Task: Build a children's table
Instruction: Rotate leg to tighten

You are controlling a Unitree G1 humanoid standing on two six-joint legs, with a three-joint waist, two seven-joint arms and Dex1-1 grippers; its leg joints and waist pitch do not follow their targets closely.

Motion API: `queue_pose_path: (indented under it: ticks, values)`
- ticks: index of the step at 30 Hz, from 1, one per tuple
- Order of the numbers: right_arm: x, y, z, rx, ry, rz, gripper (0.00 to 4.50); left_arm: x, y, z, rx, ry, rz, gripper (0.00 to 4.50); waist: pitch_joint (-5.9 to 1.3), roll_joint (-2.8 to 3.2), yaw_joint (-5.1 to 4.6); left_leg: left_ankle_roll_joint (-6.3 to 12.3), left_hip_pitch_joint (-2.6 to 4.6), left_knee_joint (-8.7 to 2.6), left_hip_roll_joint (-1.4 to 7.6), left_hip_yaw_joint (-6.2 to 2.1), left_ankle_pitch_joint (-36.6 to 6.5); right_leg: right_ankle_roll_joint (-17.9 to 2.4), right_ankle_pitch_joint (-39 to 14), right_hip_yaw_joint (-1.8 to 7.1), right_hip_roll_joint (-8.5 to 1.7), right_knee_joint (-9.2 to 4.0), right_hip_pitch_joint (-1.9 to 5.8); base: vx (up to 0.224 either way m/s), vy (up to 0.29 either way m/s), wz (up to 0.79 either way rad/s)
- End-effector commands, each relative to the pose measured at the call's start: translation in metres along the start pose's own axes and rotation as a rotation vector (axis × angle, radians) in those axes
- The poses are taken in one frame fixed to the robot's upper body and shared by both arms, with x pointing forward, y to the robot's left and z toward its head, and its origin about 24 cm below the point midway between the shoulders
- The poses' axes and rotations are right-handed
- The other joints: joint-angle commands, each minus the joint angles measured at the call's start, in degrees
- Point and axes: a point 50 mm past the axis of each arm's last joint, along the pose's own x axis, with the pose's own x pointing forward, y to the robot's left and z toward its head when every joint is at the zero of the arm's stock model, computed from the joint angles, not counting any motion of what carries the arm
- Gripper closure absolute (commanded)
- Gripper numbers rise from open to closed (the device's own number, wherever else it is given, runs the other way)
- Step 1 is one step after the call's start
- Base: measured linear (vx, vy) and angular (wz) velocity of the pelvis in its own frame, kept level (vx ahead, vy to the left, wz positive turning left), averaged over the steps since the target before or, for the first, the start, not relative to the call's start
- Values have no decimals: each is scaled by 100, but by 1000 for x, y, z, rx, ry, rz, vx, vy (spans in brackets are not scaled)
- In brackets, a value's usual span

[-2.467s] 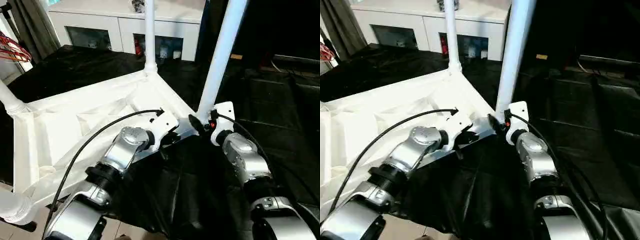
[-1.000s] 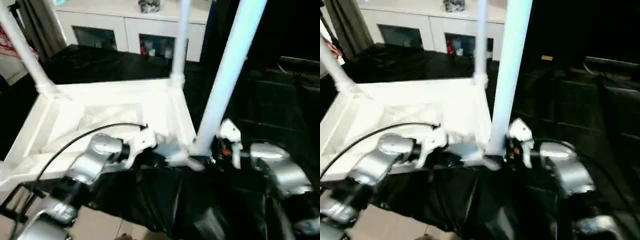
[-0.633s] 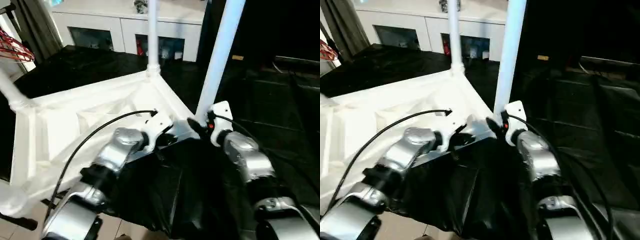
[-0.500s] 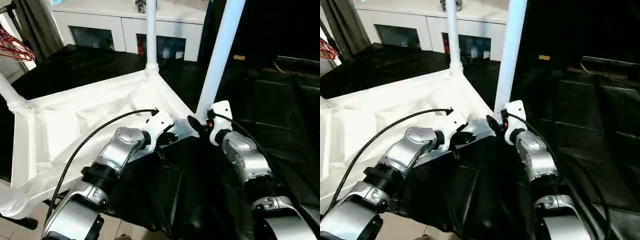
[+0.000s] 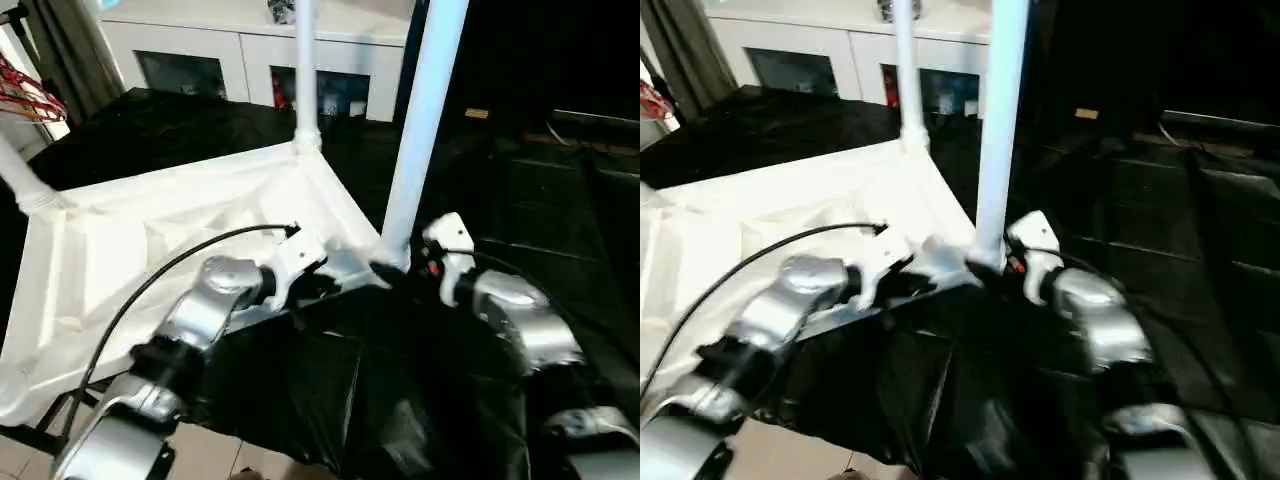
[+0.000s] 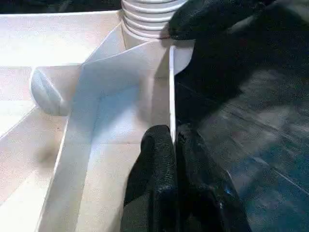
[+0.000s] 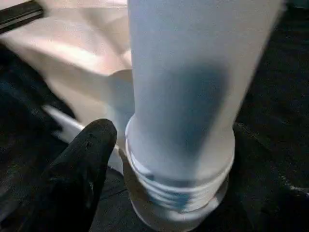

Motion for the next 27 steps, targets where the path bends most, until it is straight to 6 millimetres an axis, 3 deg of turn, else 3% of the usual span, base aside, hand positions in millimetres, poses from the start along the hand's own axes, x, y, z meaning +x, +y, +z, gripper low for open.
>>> queue_pose_path:
  ticks: [1, 8, 16, 20, 27]
  values:
    - [0, 9, 5, -28, -7, 115, 73, 0, -8, 23, 81, -122, -96, 450, -429, -89, 24, 598, -42, -343, 239, -35, -509, -1236, -1218, 254, -446, -399, 407, 0, 0, 0]
    - [-23, 17, 1, -105, 88, 302, 73, -15, -20, 16, 108, -106, -241, 450, -401, -83, 92, 514, -10, -361, 261, -24, -759, -1089, -1771, 247, -444, -461, 362, 0, 0, 0]
    - [-28, 25, 0, -101, 117, 398, 73, -22, -26, 12, 109, -92, -297, 450, -418, -86, 131, 516, -8, -354, 263, -22, -623, -1091, -1594, 239, -434, -436, 353, 0, 0, 0]
    - [-28, 28, 1, -87, 111, 422, 98, -24, -28, 11, 105, -90, -313, 450, -426, -86, 140, 511, -21, -351, 273, -26, -573, -1148, -1439, 223, -437, -406, 370, 0, 0, 0]
    - [-28, 34, -2, -54, 101, 444, 163, -24, -30, 9, 93, -83, -316, 450, -418, -90, 141, 448, -34, -354, 267, -29, -626, -1044, -1624, 214, -441, -430, 372, 0, 0, 0]
